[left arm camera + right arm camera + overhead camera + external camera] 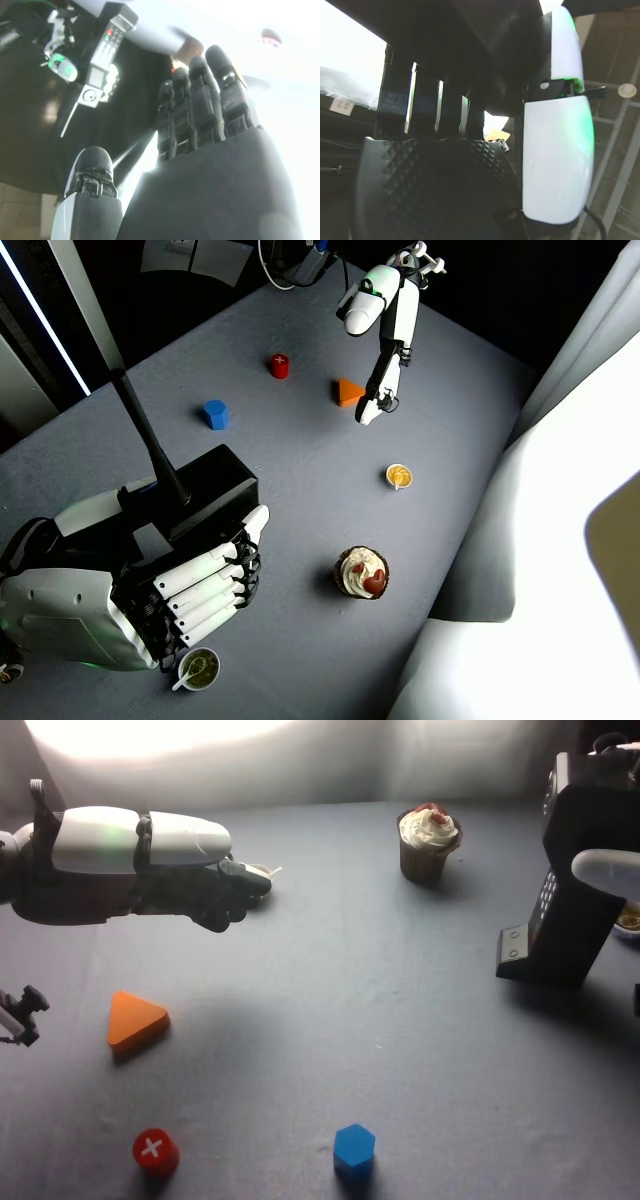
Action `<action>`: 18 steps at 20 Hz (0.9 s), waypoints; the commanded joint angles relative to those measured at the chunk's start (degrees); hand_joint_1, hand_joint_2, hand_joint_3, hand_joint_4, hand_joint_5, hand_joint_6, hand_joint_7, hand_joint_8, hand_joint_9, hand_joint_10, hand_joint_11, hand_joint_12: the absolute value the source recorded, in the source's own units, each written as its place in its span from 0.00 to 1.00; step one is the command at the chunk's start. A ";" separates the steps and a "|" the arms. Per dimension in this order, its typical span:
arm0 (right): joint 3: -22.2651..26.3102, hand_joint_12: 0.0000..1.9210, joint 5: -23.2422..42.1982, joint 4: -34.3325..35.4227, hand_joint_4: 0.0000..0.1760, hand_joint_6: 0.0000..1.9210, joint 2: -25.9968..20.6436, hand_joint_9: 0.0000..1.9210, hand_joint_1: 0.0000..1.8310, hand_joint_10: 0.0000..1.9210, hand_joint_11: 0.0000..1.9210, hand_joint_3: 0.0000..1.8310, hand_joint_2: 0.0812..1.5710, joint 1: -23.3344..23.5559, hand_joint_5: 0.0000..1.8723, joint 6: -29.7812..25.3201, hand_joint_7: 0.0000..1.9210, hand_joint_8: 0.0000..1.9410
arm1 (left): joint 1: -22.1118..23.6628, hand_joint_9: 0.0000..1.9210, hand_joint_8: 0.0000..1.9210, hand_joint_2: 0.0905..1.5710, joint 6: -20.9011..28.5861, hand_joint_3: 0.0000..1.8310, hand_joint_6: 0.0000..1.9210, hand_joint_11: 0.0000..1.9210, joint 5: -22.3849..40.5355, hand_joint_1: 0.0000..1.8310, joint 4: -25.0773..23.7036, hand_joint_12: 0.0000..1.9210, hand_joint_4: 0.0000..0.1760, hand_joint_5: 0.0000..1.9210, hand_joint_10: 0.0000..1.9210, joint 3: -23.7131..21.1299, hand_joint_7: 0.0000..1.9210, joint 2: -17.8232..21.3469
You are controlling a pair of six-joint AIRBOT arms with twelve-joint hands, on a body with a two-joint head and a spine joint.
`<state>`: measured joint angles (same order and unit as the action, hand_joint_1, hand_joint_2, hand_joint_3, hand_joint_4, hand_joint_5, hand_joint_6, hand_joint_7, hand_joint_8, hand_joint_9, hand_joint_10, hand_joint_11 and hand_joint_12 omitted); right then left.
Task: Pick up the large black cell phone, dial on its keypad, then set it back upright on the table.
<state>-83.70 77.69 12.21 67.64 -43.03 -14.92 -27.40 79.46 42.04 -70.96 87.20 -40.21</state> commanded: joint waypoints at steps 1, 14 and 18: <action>-0.43 0.58 8.11 1.76 0.00 0.41 -0.50 0.50 0.76 0.62 0.49 0.00 0.67 -0.01 0.54 -1.34 0.54 0.44 | 1.25 0.14 0.00 0.74 0.44 0.00 0.00 0.00 2.79 0.02 3.97 0.36 0.00 0.15 0.00 -0.10 0.15 0.39; -2.16 0.60 8.45 0.61 0.00 0.42 0.97 0.49 0.75 0.65 0.49 0.00 0.69 -0.30 0.54 -1.34 0.50 0.50 | 1.13 0.13 0.00 0.74 0.43 0.00 0.00 0.00 2.79 0.03 3.97 0.37 0.00 0.16 0.00 0.36 0.15 0.35; -2.16 0.59 8.49 0.12 0.00 0.42 1.05 0.49 0.76 0.64 0.48 0.00 0.68 -0.34 0.54 -1.34 0.53 0.48 | 1.20 0.13 0.00 0.74 0.41 0.00 0.00 0.00 2.77 0.01 3.97 0.38 0.00 0.15 0.00 0.52 0.15 0.34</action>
<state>-85.34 77.93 10.68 69.28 -43.53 -14.98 -27.42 79.46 41.98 -70.91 87.57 -40.21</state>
